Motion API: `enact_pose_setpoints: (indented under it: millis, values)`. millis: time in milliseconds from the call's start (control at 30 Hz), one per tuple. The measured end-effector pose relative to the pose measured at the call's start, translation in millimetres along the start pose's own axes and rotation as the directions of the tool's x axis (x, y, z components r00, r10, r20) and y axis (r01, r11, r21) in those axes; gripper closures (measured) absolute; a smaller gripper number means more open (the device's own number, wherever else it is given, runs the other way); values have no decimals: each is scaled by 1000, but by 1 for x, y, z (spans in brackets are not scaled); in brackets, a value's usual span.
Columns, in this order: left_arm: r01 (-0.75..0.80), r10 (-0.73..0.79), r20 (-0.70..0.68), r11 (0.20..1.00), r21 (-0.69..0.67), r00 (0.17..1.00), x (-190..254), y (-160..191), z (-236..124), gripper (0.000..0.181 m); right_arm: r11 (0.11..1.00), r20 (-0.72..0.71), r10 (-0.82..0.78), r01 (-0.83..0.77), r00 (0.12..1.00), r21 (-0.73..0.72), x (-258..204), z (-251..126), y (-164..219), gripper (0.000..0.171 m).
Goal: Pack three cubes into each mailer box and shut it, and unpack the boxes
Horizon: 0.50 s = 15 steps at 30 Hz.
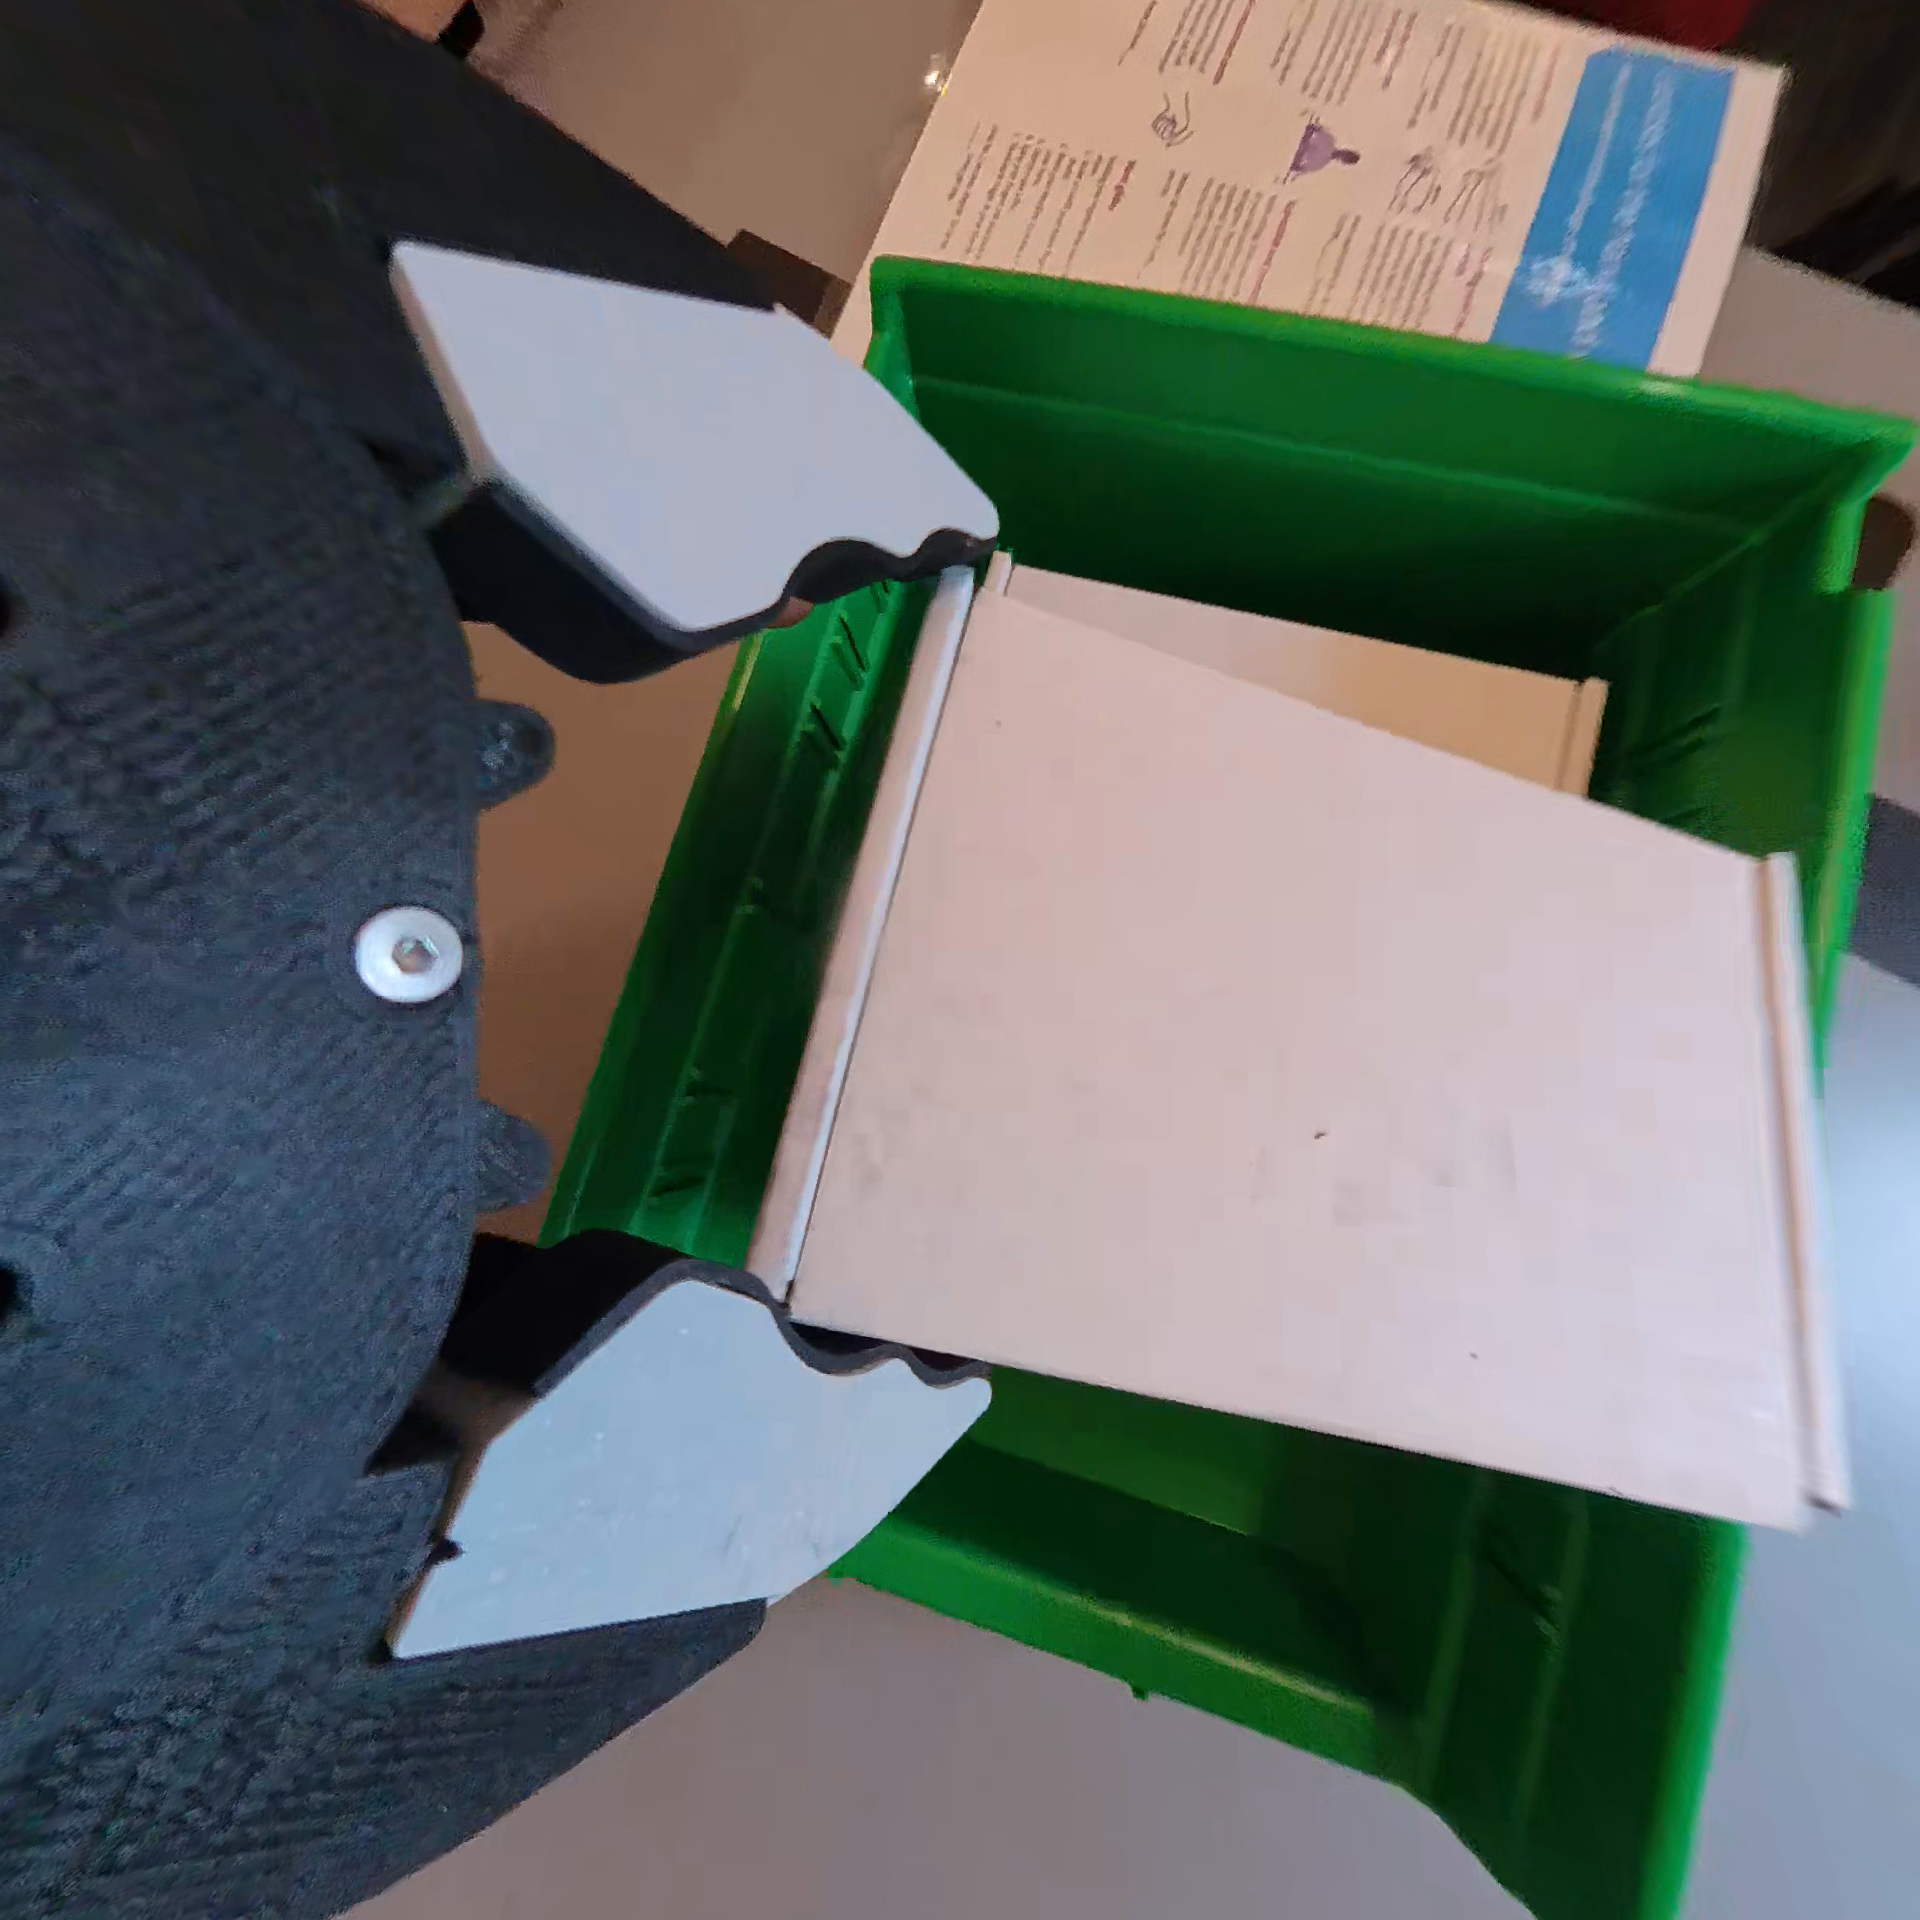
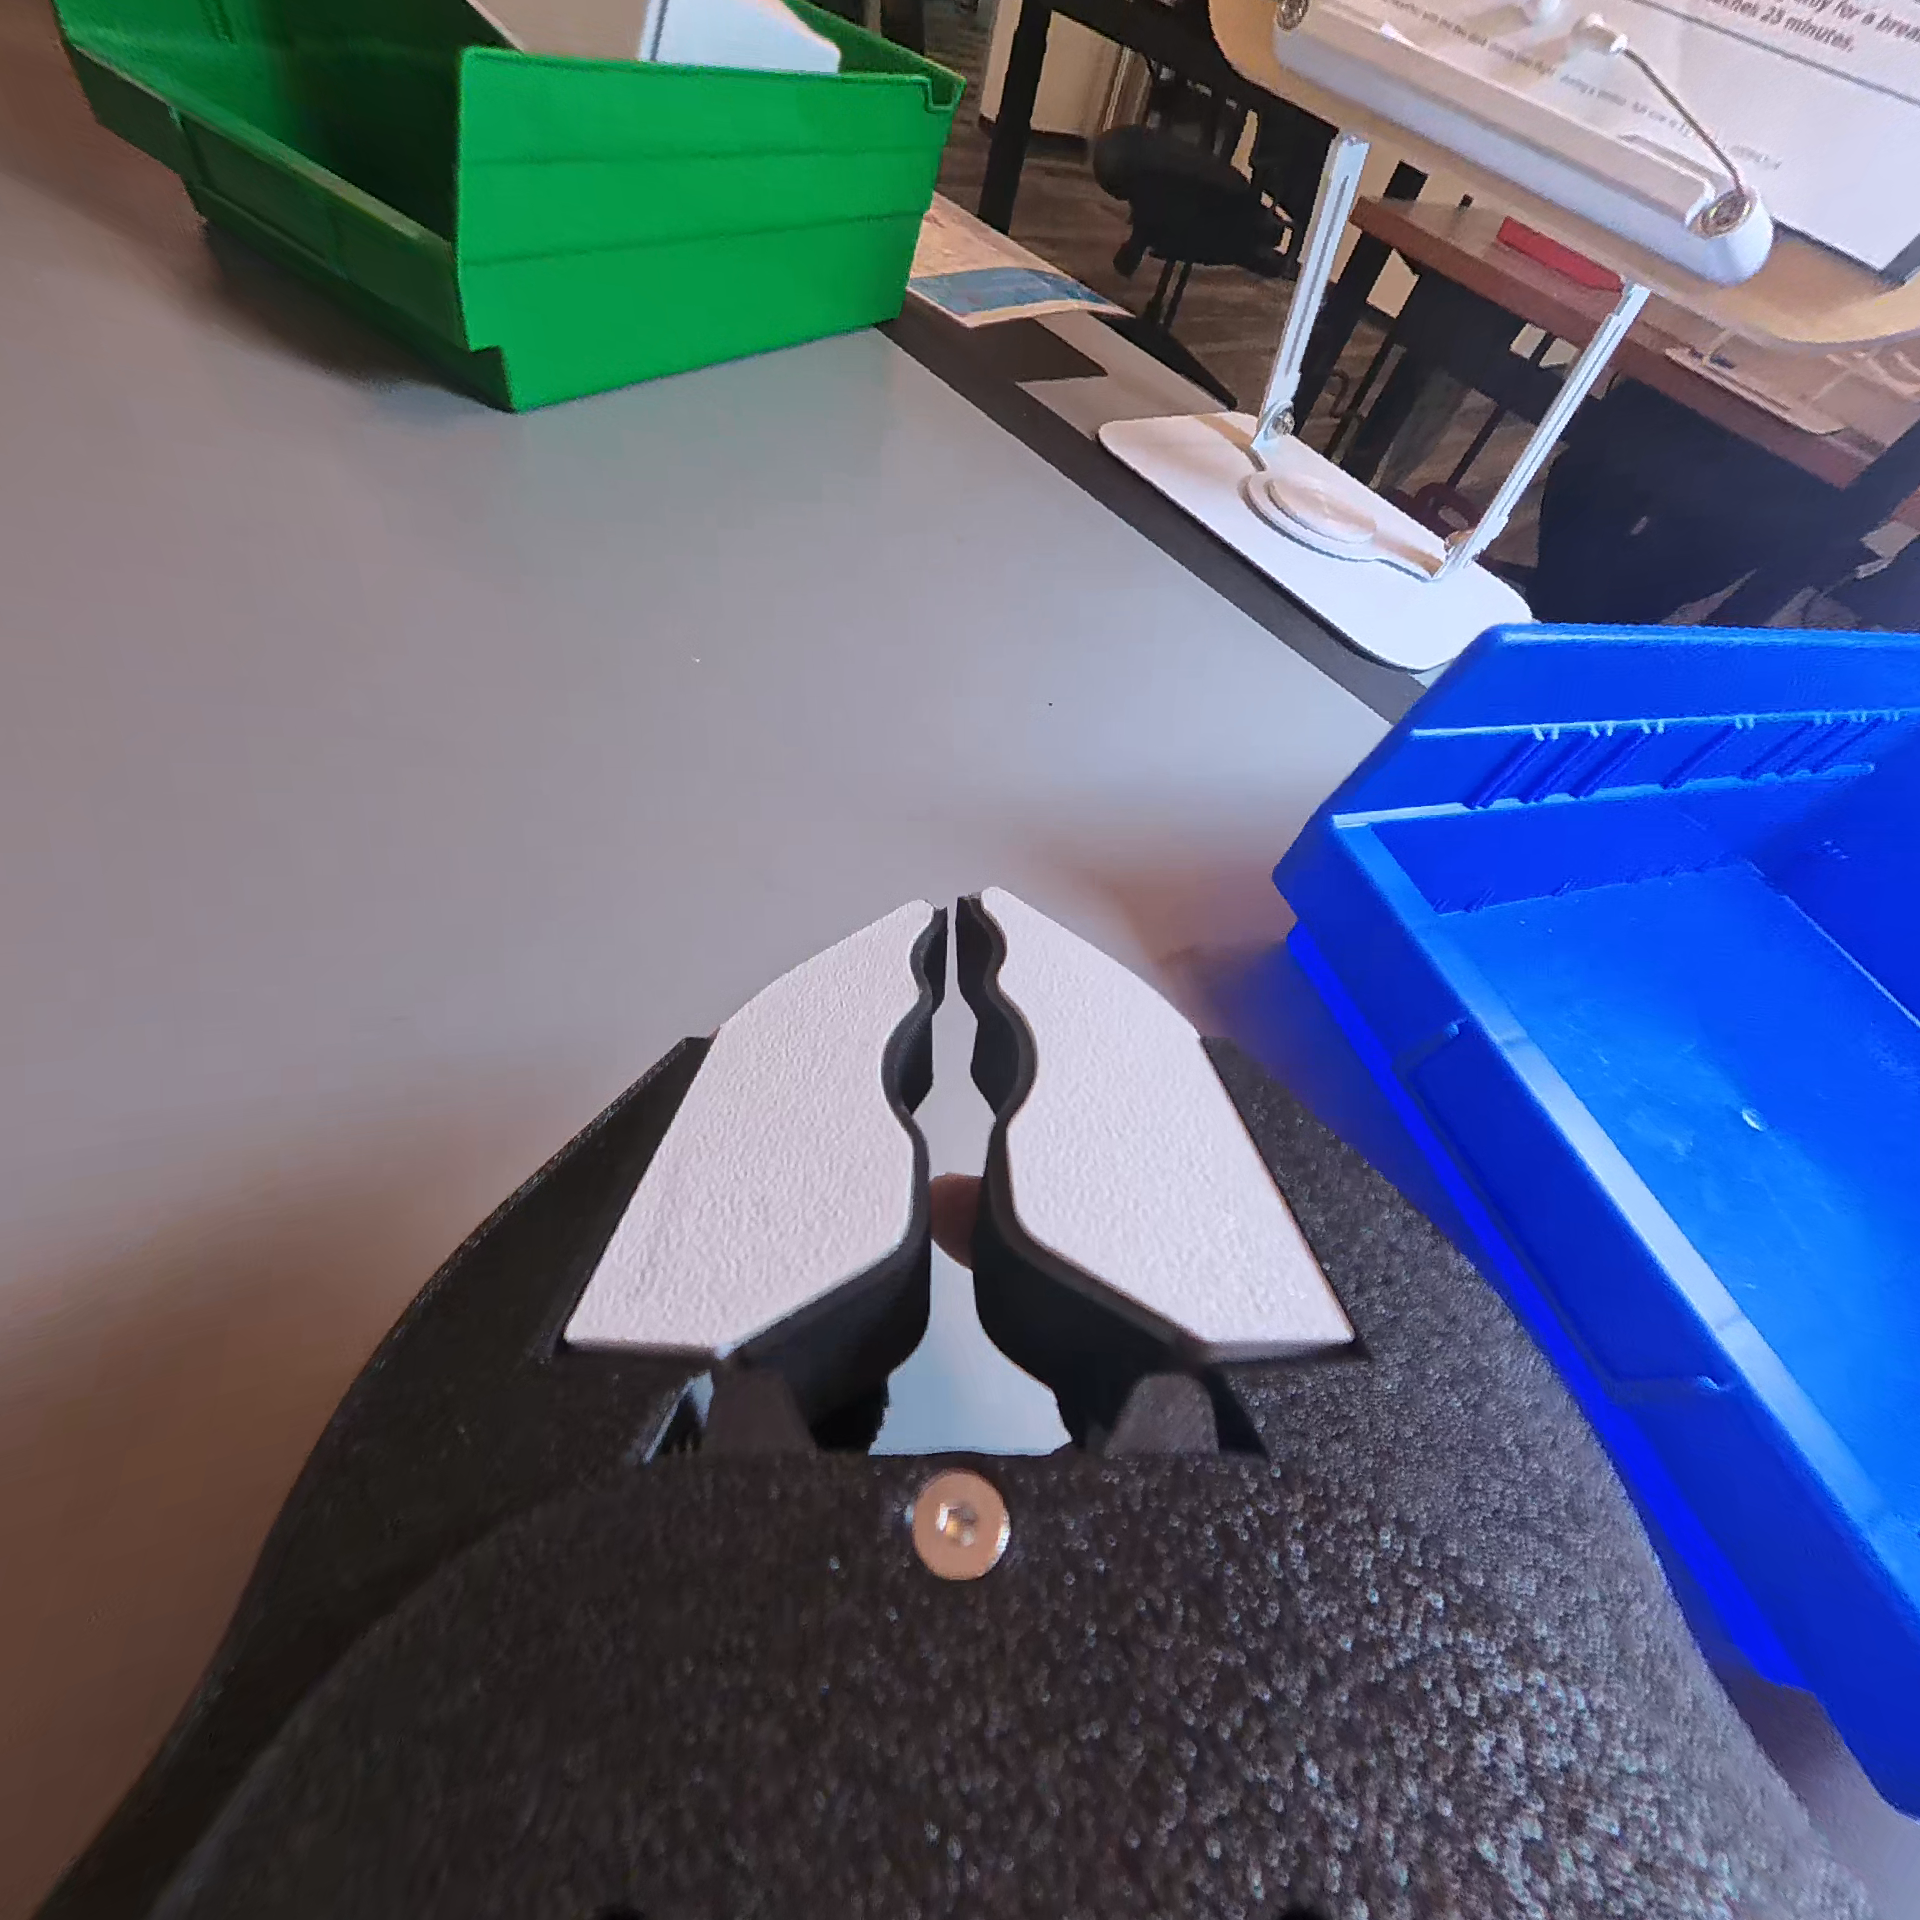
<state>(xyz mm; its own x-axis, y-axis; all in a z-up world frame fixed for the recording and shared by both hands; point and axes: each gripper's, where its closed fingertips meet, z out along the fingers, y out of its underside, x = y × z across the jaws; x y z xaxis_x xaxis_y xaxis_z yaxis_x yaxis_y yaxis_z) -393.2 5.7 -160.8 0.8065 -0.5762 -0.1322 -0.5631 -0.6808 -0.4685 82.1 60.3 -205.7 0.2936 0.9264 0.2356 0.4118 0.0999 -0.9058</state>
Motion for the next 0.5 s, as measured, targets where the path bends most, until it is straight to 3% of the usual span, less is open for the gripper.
enact_pose_setpoints:
  millis: [167, 500]
  values:
    - [-5, 2, 27, 993, 118, 1000, 12, -12, -18, 47, 1000, 7, -29, 29, 1000, 5, -7, 1, -4, 170]
    - [-201, 184, 134, 971, 127, 974, 40, -61, -59, 49, 984, 17, -172, 172, 985, 38, -32, 14, -28, 167]
